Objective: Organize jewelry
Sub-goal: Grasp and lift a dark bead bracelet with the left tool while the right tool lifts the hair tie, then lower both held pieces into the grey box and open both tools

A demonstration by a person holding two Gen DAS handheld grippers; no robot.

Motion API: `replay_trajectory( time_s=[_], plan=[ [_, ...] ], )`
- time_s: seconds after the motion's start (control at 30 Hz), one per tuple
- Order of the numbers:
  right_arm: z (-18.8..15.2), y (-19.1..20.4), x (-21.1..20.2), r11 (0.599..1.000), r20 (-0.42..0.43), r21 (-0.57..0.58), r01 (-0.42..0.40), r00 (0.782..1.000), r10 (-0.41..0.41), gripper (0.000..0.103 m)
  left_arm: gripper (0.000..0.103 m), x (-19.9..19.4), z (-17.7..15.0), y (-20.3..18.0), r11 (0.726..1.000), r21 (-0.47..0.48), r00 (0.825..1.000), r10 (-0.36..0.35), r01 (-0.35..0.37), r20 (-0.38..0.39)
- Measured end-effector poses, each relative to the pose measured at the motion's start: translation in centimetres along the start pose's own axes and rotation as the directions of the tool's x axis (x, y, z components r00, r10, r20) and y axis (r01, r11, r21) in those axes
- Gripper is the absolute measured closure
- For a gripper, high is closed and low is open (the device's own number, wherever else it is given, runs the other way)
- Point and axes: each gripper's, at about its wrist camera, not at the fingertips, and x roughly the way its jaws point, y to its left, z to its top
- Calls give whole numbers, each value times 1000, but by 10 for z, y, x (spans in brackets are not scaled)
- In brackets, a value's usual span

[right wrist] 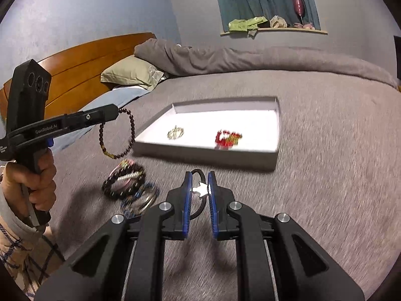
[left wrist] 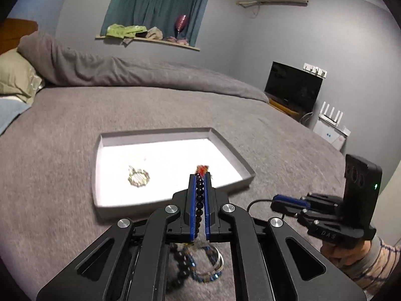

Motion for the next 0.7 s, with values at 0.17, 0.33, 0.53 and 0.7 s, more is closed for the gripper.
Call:
replay_trajectory(
  time_s=[0.17,0.33,0.53,0.7],
  plan=[
    [31,-13,20,1000,-5,-17,24,1000,-24,90,97,21,17,11,1000,8,999,27,-27,-22],
    [57,-32,46,999,-26,6,36,999,-36,90,97,44,33,24,999,19,998,44,-43,-47],
    [91,-52,85,997,-65,44,59,996,-56,90,97,76,59,44,998,13,996,56,-55,-63],
    [110,-67,130,994,-146,75,82,987,-71,90,97,112,74,62,998,-14,993,58,-59,-106]
  ],
)
